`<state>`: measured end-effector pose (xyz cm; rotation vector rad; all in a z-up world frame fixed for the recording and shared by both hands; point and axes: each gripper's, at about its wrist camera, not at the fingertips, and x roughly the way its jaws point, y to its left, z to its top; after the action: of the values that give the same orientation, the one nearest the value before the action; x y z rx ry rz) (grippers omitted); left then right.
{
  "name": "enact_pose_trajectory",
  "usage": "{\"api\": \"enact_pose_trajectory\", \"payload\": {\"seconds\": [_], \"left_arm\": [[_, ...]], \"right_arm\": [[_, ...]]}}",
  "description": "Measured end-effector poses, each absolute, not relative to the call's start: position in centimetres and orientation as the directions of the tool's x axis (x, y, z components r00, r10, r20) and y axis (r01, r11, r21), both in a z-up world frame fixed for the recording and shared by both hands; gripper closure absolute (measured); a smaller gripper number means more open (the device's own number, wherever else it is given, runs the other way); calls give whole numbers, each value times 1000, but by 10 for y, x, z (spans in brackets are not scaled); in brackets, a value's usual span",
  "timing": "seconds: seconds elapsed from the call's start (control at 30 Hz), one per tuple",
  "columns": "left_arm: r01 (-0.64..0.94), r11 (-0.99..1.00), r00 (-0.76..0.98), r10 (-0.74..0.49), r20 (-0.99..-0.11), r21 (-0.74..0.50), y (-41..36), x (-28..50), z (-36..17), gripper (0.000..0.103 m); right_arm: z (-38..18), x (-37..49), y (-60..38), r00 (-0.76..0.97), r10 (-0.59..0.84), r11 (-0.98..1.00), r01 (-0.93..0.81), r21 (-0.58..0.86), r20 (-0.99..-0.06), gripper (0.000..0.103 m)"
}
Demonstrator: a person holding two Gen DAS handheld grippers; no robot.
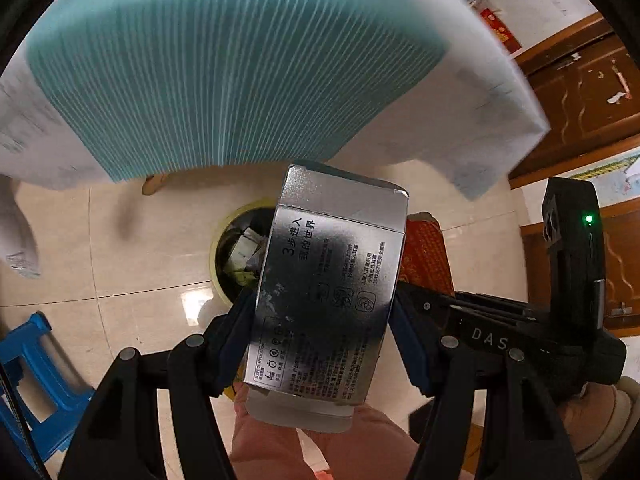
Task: Collect trash
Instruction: 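Carry the silver box and red box toward the bin with both tools, then open both tools over the bin to drop the silver and red boxes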
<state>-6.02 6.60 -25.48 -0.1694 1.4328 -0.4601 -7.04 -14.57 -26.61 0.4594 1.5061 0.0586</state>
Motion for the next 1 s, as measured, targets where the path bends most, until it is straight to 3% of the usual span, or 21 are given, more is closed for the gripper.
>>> {"api": "enact_pose_trajectory", "payload": {"seconds": [0.27,0.47,0.53,0.6,0.67,1.0], "left_arm": [[178,925,81,-354,-932,-336,51,-50,-353,38],[156,939,86,-322,-943,-307,42,-38,-400,37],[124,943,82,-320,-944,-309,43,-29,-414,27],[97,947,82,-314,-946,-306,47,-27,-423,1],[70,949,98,-314,-944,-309,53,-26,-428,1],[-5,954,93,-300,-950,-301,73,-29,-418,1]], "right_arm": [[-375,-64,-151,50,342,898,277,342,-938,86],[-437,-51,-156,45,375,885,280,372,-926,79],[-453,-44,-158,44,386,880,282,382,-922,76],[-463,-38,-159,44,389,876,292,384,-920,69],[-472,-31,-161,29,394,870,311,383,-919,61],[-469,-24,-145,18,356,902,253,349,-934,54]]}}
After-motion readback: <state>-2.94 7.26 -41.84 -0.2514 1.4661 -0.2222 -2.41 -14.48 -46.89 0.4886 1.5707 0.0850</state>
